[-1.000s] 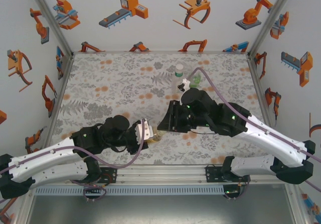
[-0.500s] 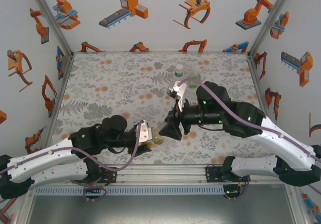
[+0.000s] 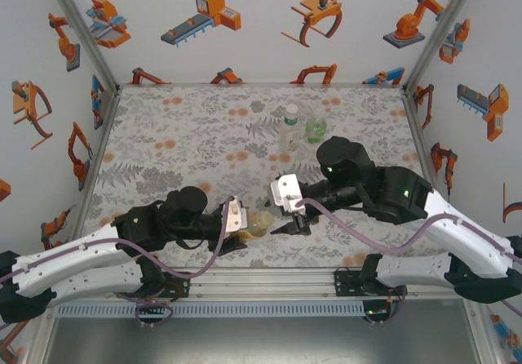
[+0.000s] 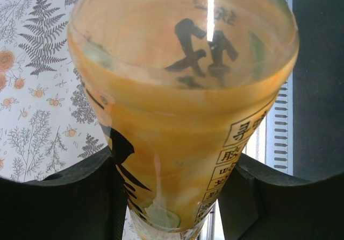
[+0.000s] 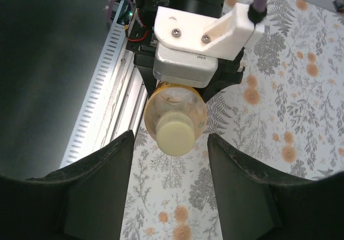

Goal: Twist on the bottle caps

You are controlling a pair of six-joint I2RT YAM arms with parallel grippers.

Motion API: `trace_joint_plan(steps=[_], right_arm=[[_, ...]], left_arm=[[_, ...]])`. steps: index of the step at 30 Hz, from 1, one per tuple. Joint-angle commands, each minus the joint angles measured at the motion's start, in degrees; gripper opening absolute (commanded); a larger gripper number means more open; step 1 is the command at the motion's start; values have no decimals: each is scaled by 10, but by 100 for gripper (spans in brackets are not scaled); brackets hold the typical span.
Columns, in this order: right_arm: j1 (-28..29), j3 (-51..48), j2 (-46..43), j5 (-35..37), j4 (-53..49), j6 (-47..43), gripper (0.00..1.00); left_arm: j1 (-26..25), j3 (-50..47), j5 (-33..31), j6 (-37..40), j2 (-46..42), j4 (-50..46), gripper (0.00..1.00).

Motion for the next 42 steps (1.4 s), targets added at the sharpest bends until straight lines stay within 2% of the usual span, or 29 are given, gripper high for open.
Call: trace_joint_plan(steps=[1,4,10,16,19,21,25,28,32,35,37,39,42], right_arm=[[2,-17,-8,-19,10,-39,51],[2,-32,-14,-13,27,-39,47],[2,-38,-10,-11,33,-38,46],[4,-49,-13,-13,48,-29,34],[5,-53,-13,-4,51,-8,22],[6,-60,-15,13,62,37,14],[7,-100,-27,80,130,224,3],[8,-121,-30,167,160,406,0],[7,-119,-15,277,125,683,0],[7,-122,-2,316,80,904,0],[8,-129,4,323,55,1011,0],[7,-145,7,313,65,1055,0],[8,-143,15,326,54,1059,0]], left_arm=[[-1,20,11,13,3,3,0],[-1,20,13,13,4,2,0],[-1,18,13,10,0,0,0],[-1,15,11,9,-5,2,0],[-1,15,9,8,-5,2,0],[0,16,6,8,-6,0,0],[0,12,-9,10,-8,4,0],[0,11,-19,11,-5,7,0],[-1,9,-29,11,2,14,0],[-1,10,-51,8,11,17,0],[0,13,-55,9,18,16,0],[0,14,-53,9,22,20,0],[0,13,-50,10,25,26,0]])
